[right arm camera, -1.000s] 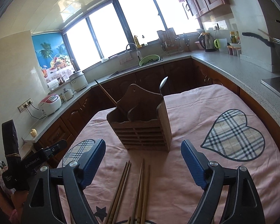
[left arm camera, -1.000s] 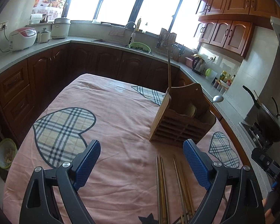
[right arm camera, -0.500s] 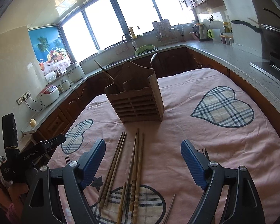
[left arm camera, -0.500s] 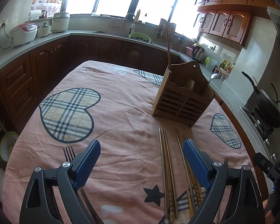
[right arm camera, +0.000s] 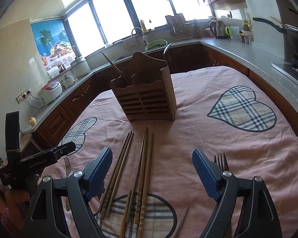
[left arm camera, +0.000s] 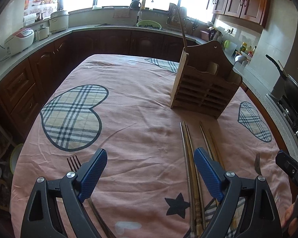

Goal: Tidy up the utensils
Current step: 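Move both tools back down to the chopsticks lying on the cloth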

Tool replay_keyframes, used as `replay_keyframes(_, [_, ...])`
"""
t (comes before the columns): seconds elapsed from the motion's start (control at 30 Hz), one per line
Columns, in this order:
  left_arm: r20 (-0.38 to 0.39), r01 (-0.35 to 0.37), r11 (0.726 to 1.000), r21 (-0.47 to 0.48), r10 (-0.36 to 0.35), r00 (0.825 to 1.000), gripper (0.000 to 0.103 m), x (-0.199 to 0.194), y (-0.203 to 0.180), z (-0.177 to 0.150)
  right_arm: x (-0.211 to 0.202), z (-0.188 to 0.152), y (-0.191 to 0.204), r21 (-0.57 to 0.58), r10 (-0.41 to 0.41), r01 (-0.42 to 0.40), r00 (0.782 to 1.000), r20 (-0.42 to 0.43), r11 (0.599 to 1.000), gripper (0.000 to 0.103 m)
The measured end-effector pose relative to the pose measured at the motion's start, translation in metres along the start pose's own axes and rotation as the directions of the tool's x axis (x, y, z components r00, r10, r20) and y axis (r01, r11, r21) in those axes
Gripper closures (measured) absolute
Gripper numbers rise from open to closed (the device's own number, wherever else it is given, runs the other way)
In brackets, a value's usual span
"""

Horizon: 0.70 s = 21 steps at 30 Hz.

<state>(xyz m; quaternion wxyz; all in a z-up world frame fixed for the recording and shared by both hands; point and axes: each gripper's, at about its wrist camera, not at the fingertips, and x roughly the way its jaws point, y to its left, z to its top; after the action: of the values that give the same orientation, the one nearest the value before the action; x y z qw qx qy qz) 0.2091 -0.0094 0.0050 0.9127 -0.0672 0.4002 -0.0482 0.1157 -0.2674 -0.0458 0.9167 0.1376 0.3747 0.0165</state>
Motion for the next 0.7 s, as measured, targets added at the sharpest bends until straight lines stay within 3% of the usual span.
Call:
replay_keyframes(0.07, [-0.026, -0.012, 1.000, 0.016, 0.013, 1.000, 0.017, 0.012, -0.002, 0.005, 0.010, 0.001, -0.001, -0.006, -0.002, 0.002, 1.000, -0.019, 1.000, 0.022])
replay_keyframes(0.23, [-0.077, -0.026, 0.999, 0.041, 0.029, 0.997, 0.022, 0.043, -0.007, 0.018, 0.041, 0.004, -0.005, -0.010, -0.001, 0.000, 0.996, -0.086, 1.000, 0.044])
replay_keyframes(0.33, [-0.103, -0.023, 0.998, 0.058, 0.029, 0.994, 0.023, 0.064, -0.012, 0.025, 0.058, 0.006, -0.009, -0.007, -0.004, 0.003, 0.993, -0.117, 1.000, 0.052])
replay_keyframes(0.6, [-0.163, -0.015, 0.988, 0.154, 0.040, 0.986, 0.026, 0.118, -0.042, 0.036, 0.077, 0.014, -0.026, 0.036, -0.017, 0.022, 0.991, -0.134, 0.999, 0.055])
replay_keyframes(0.7, [-0.194, -0.041, 0.980, 0.192, 0.079, 0.978, 0.036, 0.141, -0.051, 0.035, 0.082, 0.015, -0.031, 0.050, -0.020, 0.027, 0.990, -0.138, 0.998, 0.055])
